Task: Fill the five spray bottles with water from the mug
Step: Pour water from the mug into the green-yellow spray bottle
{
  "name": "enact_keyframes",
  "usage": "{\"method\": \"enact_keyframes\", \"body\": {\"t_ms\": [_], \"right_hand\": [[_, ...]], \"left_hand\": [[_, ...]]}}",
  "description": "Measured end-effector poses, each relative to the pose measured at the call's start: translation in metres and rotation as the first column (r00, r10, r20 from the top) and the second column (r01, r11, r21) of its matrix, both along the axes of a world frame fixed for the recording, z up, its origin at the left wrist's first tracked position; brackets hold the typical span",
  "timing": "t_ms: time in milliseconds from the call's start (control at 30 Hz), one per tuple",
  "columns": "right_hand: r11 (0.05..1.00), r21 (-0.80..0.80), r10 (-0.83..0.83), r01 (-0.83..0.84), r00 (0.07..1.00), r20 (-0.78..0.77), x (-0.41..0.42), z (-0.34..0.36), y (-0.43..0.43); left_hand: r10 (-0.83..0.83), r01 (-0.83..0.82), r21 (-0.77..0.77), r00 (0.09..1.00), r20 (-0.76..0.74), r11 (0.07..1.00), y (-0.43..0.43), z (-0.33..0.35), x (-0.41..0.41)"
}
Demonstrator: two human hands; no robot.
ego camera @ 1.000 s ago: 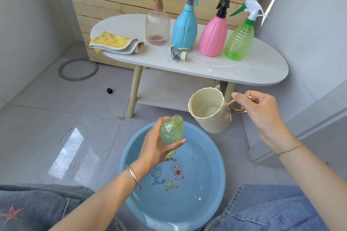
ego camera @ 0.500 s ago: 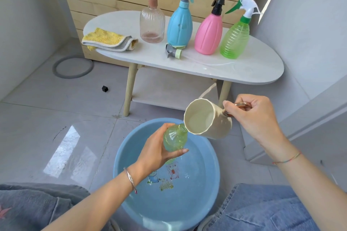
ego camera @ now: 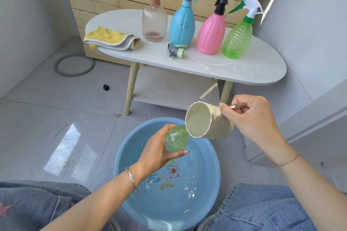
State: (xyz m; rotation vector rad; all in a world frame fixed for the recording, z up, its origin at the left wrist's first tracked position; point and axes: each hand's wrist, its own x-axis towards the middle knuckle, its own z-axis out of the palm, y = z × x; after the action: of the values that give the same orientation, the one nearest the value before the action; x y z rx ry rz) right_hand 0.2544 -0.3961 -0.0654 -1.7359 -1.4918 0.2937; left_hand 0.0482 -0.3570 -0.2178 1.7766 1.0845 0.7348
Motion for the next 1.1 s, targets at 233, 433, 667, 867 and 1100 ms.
{"method": "enact_keyframes", "body": {"t_ms": [233, 433, 667, 867, 1100], "right_hand": [[1.0, 0.015, 0.026, -0.027, 0.997, 0.072, -0.0071, 0.0046, -0.0001], [1.0, 0.017, 0.023, -0.025, 0.995, 0.099, -0.0081, 0.0063, 0.0004], [0.999, 0.028, 0.032, -0.036, 0.992, 0.124, -0.0086, 0.0071, 0.0005], [0.999, 0.031, 0.029, -0.033, 0.993, 0.119, -0.0089, 0.0078, 0.0002], [0.999, 0.031, 0.037, -0.042, 0.987, 0.155, -0.0106, 0.008, -0.0008]], "left_hand": [[-0.007, 0.007, -0.001, 1.0, 0.001, 1.0, -0.0003, -0.0004, 0.0], [-0.01, 0.01, -0.003, 1.0, -0.007, 1.0, -0.0005, -0.0005, 0.0006], [-0.005, 0.005, -0.004, 1.0, -0.019, 1.0, -0.0013, 0.001, 0.0018], [-0.008, 0.008, -0.008, 1.0, -0.01, 1.0, -0.0013, -0.0009, 0.0027], [-0.006, 0.006, 0.004, 1.0, -0.013, 1.0, -0.0022, -0.0009, 0.0023]]}}
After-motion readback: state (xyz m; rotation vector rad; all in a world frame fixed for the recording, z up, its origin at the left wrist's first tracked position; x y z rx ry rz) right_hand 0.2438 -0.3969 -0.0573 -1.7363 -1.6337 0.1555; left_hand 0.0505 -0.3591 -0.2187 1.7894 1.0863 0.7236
